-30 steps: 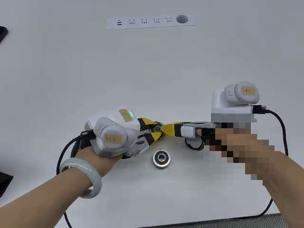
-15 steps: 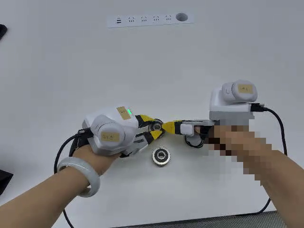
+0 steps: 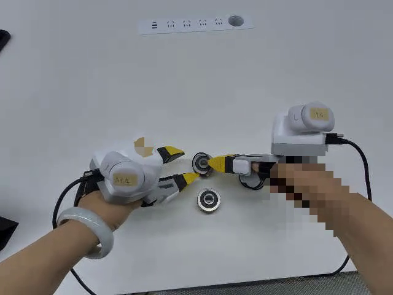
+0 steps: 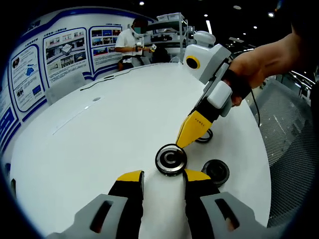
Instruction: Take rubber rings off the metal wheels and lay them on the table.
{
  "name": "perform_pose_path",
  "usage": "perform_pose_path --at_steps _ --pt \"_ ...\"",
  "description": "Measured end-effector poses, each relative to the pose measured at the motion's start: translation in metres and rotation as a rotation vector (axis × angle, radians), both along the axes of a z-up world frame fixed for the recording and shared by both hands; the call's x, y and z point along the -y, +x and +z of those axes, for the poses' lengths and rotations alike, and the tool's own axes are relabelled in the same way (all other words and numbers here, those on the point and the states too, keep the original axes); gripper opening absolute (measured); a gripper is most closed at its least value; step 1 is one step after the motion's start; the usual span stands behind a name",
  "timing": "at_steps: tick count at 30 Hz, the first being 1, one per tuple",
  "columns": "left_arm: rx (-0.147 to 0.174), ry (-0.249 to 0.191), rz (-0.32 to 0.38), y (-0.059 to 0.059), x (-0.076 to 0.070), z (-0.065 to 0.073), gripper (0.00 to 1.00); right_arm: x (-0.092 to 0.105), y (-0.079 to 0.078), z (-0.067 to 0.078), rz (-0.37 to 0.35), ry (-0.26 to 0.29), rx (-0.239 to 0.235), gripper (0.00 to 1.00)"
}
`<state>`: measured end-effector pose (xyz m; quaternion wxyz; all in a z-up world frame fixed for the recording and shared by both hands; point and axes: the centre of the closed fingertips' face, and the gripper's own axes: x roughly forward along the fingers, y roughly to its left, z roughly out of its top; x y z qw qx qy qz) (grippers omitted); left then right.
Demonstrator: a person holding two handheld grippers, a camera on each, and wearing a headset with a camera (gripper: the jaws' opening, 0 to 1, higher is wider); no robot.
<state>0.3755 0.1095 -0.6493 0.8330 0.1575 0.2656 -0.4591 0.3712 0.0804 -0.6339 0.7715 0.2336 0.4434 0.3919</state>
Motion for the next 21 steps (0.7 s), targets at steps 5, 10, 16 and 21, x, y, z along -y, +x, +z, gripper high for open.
perform_pose_path --at_steps 5,10,16,21 --pt "0.0 0.003 0.01 -0.002 -0.006 0.001 0.36 -0.001 -0.003 0.007 -0.009 0.026 0.001 0.02" --pt "0.001 0.001 0.026 -0.003 -0.014 0.001 0.39 0.003 -0.004 0.014 -0.034 0.062 0.001 0.02" --pt "0.0 0.003 0.042 -0.005 -0.021 0.001 0.42 0.011 -0.011 0.019 -0.065 0.081 -0.001 0.02" --pt "-0.004 0.006 0.045 -0.007 -0.024 0.0 0.42 0.027 -0.014 0.016 -0.116 0.091 -0.016 0.02"
